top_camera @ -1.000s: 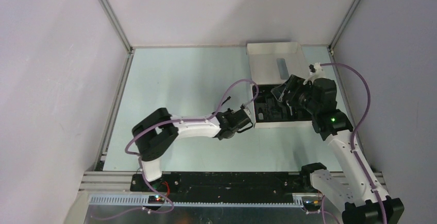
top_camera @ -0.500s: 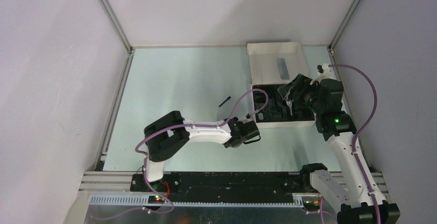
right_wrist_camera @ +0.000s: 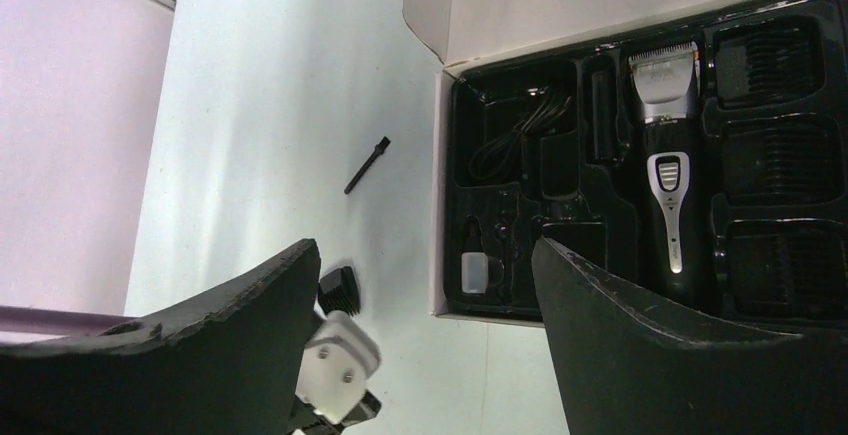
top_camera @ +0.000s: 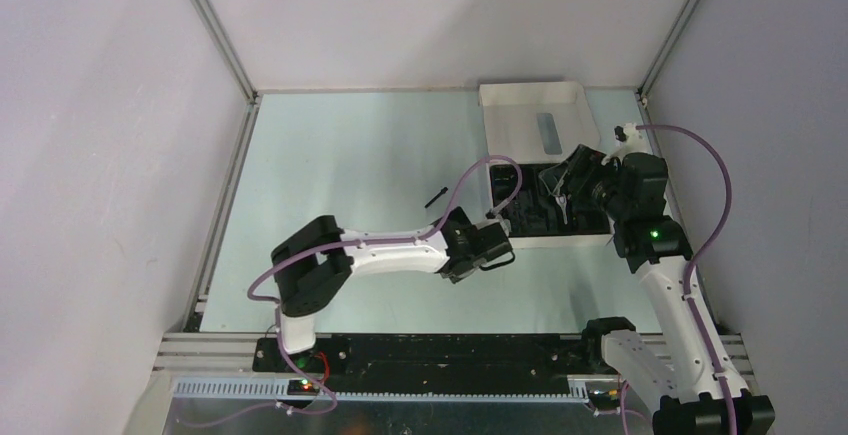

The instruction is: Sort the hair-cutting tools

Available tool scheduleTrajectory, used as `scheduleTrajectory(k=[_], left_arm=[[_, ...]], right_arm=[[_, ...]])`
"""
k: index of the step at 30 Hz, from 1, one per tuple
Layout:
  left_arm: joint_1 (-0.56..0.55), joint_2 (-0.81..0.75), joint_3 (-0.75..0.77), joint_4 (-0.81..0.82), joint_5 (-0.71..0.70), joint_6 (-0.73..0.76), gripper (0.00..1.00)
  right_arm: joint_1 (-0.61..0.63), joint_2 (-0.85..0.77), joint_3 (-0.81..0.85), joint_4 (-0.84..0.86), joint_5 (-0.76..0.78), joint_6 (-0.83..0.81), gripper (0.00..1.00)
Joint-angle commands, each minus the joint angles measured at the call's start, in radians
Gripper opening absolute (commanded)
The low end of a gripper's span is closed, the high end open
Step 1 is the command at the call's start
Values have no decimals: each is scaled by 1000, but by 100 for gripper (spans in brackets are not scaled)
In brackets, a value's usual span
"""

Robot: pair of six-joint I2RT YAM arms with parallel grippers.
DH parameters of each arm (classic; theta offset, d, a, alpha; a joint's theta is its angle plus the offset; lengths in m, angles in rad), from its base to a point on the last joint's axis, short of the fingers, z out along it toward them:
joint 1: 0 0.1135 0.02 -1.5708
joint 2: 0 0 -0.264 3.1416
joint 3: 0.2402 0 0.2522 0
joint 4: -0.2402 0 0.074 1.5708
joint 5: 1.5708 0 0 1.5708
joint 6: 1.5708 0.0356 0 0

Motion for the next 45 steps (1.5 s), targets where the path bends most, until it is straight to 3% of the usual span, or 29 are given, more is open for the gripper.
scheduleTrajectory(k=[1,8,16,25,28,33,41,45], left_arm=[[18,-126,74,14,41,-44,94],[192,-307,13,71,169,-131,100],[495,-536,-143,145,342,-198,100],[884,-826,-247,168,457,-239,100],[933,-891,-265,170,371,-206,100],[948,-988,-349,224,218,-158,100],[948,-997,-394,274,143,-135,99],[948,-992,-395,271,105,-130,99]], right_arm=[[-4,2,59,-20,-16,-51,82],[43,11,98,-73,14,-87,81],[340,130,177,-131,207,-137,81],[614,437,351,-223,348,-122,88],[701,535,423,-247,370,-115,98],[785,735,519,-288,391,-113,100],[835,996,689,-360,381,-96,98],[845,1096,750,-370,366,-89,90]])
